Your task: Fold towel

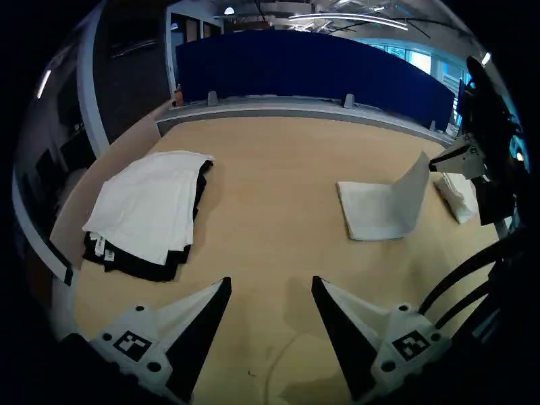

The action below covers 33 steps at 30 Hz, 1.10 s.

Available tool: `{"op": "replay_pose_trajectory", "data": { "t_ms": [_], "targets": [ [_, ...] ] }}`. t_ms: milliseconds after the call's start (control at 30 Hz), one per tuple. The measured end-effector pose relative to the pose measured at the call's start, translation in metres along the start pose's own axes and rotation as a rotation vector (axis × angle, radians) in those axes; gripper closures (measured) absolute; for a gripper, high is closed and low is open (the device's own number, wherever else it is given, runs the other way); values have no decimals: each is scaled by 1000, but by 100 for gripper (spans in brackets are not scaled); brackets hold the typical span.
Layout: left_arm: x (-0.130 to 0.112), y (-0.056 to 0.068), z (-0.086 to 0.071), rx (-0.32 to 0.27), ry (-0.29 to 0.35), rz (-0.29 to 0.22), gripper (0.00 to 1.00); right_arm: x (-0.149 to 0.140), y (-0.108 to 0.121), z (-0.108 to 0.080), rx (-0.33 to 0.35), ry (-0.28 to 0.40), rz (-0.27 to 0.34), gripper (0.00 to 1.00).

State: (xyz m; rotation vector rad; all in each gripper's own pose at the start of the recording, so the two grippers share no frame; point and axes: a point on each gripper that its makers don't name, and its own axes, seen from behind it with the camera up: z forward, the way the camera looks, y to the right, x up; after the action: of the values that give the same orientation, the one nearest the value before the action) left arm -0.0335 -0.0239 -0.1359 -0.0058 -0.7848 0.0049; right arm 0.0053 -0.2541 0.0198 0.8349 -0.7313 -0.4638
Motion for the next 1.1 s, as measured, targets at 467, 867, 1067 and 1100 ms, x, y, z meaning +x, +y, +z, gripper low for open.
{"op": "replay_pose_trajectory", "data": {
  "t_ms": [467,867,1067,1100],
  "targets": [
    [-6,-5,-5,5,1,-24,12,17,-66,71,140,-29,-55,97],
    [-18,-7,-2,8,-14,-39,12,-16,-114,130,241,-93,-3,97],
    [-19,-7,0,5,-16,-40,12,-19,-118,125,268,-101,-13,97],
    [-19,-6,0,5,-16,-40,12,-20,-117,125,268,-102,-16,97]
  ]
}}
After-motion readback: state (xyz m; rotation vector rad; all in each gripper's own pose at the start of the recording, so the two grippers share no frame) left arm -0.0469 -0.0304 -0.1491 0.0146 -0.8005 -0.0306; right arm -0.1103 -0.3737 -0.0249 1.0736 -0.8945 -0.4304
